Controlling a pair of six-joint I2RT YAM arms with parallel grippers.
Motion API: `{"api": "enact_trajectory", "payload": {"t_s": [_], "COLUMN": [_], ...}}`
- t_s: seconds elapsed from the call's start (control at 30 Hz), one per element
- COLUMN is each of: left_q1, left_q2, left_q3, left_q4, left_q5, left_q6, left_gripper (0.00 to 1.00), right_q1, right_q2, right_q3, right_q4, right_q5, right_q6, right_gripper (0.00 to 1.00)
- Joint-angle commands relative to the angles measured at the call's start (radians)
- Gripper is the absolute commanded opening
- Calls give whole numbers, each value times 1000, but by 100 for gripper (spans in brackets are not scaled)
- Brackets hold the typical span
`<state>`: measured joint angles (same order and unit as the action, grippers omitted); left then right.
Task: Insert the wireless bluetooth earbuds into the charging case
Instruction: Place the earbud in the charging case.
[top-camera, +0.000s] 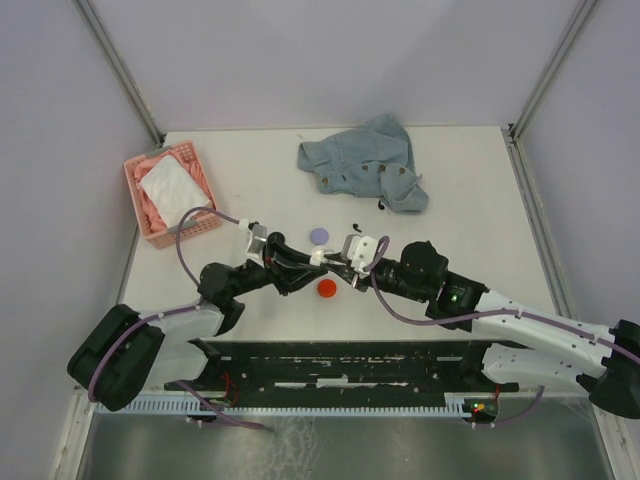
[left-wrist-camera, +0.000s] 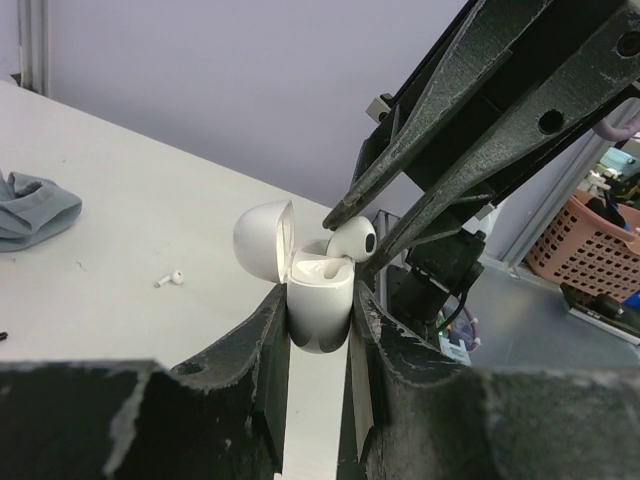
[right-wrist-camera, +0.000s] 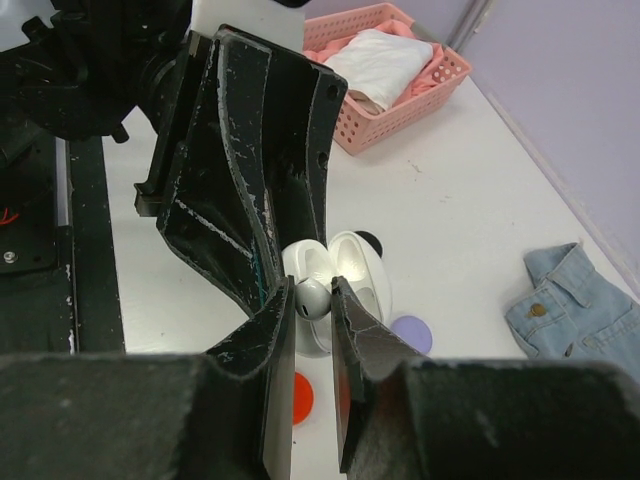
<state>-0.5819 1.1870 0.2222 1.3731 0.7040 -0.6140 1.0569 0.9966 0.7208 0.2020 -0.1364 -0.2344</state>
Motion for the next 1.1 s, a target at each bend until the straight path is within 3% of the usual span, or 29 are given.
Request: {"api": "enact_trajectory", "payload": {"t_s": [0.0,0.17,0.33,0.6,0.9,1.07], "left_q1": [2,1,2,1,2,2], "left_q2": [10,12,-10,-23,-25,-46], "left_q3": [39,45,35,8,-4,-17], "left_q4": [208,197,75,-29,-54,-61], "left_q5": [1,18,-11,-91,-97,-107], "left_q6": [-60,-37,76,281,364,372], "left_gripper": [3,3,3,3,3,3], "right_q1": [2,-5,-7,-7,-7,-6], "right_q2": [14,9,-14,-47,5,62], "right_q3": [41,47,77,125,230,305], "right_q4": [-123,-136,-167,-208,-293,-367], "right_q5": [-92,-85,-40,64,311,313], "right_q6": [-15,-14,19,131,335,424], "right_gripper": [16,23,43,66,74,78]}}
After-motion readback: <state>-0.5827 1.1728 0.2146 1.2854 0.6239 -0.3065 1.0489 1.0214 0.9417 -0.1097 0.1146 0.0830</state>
